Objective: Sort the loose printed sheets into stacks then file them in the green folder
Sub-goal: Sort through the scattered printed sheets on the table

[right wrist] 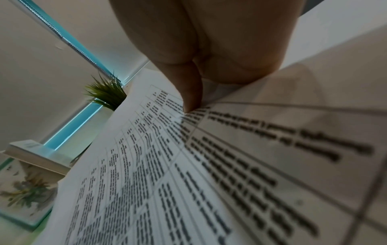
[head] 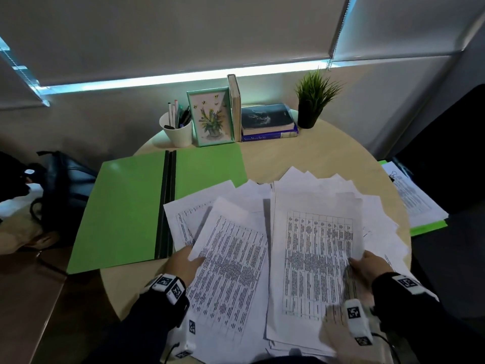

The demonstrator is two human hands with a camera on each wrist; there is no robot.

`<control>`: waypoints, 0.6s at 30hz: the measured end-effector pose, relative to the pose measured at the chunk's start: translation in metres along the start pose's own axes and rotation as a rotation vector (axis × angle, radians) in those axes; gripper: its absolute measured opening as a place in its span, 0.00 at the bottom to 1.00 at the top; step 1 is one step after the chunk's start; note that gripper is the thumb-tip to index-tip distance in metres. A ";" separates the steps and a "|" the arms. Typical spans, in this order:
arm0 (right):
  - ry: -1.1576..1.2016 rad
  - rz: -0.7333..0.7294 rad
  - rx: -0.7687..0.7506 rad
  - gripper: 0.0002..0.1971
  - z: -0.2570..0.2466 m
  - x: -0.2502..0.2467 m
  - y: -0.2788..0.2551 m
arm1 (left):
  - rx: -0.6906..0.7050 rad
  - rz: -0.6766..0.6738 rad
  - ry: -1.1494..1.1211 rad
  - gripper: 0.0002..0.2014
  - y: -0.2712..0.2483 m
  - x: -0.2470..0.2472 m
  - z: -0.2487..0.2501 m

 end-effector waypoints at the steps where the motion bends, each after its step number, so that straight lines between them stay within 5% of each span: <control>1: 0.002 0.001 0.000 0.21 0.001 0.000 0.002 | -0.002 0.008 -0.016 0.13 0.000 0.000 0.001; 7: 0.146 -0.013 0.011 0.21 0.016 -0.001 0.019 | -0.092 0.109 -0.058 0.17 -0.001 -0.021 -0.009; 11: 0.746 -0.105 0.058 0.16 0.037 0.009 0.041 | -0.158 0.156 -0.149 0.17 -0.011 -0.020 -0.010; 13: 0.909 -0.123 0.083 0.21 0.045 0.014 0.048 | -0.149 0.139 -0.190 0.17 -0.013 -0.009 -0.003; 16: 1.019 -0.173 0.033 0.16 0.045 0.012 0.052 | -0.147 0.109 -0.255 0.17 -0.019 0.025 0.015; 18: 1.032 -0.212 0.018 0.25 0.051 0.014 0.065 | -0.175 0.105 -0.288 0.16 -0.025 0.048 0.025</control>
Point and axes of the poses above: each hand's wrist, its own y-axis towards the middle knuckle, its own x-axis out of the palm, z = x × y, the point moved 5 cm from there along y, towards the middle knuckle, and after that the axes turned 7 degrees about -z, right-handed, at the moved point
